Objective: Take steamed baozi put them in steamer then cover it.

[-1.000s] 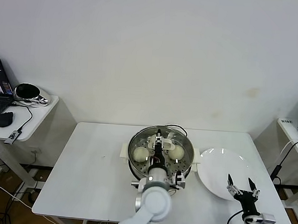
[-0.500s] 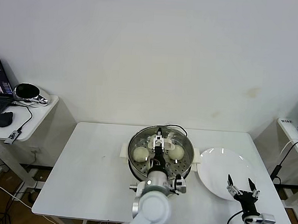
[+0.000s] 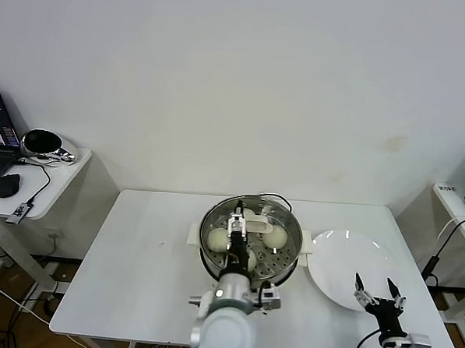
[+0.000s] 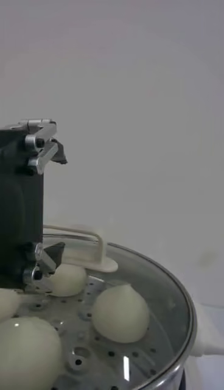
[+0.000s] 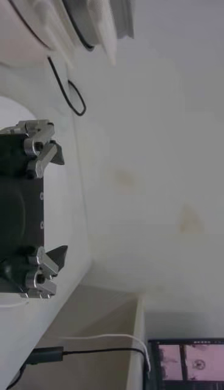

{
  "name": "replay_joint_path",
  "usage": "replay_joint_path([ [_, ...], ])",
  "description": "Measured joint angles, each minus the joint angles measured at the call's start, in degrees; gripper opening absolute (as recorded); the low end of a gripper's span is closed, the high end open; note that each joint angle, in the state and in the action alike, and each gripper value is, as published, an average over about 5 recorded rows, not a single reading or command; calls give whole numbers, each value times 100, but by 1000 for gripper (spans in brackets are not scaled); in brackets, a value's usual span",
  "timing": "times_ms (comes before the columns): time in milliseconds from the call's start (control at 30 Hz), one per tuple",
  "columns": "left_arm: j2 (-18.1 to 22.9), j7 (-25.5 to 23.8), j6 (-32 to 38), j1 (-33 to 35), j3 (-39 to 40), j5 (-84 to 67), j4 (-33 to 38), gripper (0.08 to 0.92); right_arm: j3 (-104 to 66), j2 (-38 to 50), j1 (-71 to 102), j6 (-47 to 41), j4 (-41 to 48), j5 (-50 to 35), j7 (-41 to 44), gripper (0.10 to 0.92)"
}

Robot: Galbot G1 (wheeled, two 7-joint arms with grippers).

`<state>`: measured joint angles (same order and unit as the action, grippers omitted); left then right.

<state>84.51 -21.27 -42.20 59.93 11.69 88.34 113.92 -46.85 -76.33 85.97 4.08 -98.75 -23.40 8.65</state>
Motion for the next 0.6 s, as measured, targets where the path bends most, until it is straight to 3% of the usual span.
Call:
replay_joint_path([
  [300,-431,678,-1,596,-896,-1055,1046,823,60,-59,127,53,-114,13,85,823],
  [467,-507,1377,121,978,-1658,-2523,1363,823,98,-150,222,108,-244,74,137,823],
  [600,-508,1810,684,1373,-2347,-4004,1395,823,167,-225,359,60,-437,136,145,823],
])
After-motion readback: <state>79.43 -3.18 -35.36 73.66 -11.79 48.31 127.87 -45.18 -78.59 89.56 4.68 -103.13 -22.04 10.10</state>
